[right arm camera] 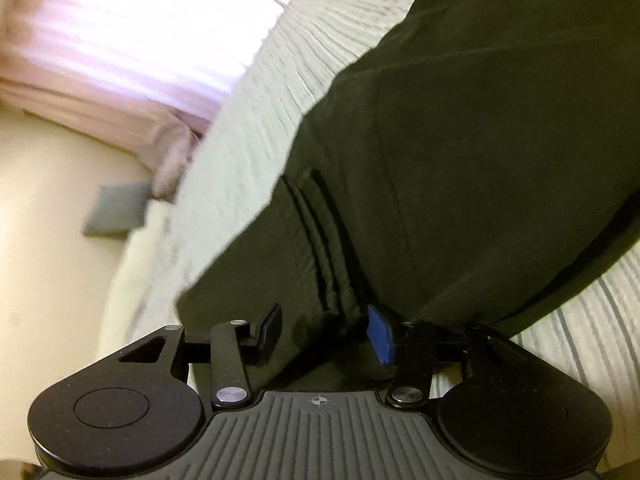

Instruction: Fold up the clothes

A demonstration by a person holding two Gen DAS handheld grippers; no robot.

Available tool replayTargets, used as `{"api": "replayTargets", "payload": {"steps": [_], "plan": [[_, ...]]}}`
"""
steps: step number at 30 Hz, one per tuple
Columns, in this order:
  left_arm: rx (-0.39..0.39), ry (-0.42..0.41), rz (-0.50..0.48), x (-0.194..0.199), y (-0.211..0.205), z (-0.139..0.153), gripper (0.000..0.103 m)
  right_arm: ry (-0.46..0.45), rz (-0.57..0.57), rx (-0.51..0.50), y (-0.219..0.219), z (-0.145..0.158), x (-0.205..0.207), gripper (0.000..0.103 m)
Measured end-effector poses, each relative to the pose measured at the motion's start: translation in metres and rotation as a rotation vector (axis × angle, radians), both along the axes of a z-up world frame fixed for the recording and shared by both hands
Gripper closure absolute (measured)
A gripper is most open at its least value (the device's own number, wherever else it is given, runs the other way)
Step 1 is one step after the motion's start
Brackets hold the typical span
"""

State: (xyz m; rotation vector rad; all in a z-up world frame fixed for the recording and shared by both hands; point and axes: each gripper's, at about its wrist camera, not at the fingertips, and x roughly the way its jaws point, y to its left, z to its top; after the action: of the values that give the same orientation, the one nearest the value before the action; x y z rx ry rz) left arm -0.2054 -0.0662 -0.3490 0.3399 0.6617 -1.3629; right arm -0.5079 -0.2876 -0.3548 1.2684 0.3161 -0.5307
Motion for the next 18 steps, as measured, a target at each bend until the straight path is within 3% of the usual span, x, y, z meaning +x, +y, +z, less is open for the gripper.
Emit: {"api": "replayTargets", "payload": {"steps": [6, 11, 14, 18], "plan": [[-0.004, 0.006, 0.002, 0.002, 0.003, 0.000, 0.079, -0.007, -0.006, 0.016, -0.001, 0.000, 0.002, 0.052], [-0.006, 0.017, 0.010, 0.004, 0.008, 0.001, 0.079, -0.095, -0.076, 0.055, -0.003, -0.005, 0.001, 0.052], [-0.007, 0.019, 0.010, 0.005, 0.010, 0.001, 0.079, -0.026, -0.041, 0.047, -0.001, -0.004, 0.006, 0.063], [-0.009, 0.031, 0.019, 0.004, 0.008, 0.000, 0.079, -0.023, -0.039, 0.019, -0.001, -0.004, 0.014, 0.063]]}}
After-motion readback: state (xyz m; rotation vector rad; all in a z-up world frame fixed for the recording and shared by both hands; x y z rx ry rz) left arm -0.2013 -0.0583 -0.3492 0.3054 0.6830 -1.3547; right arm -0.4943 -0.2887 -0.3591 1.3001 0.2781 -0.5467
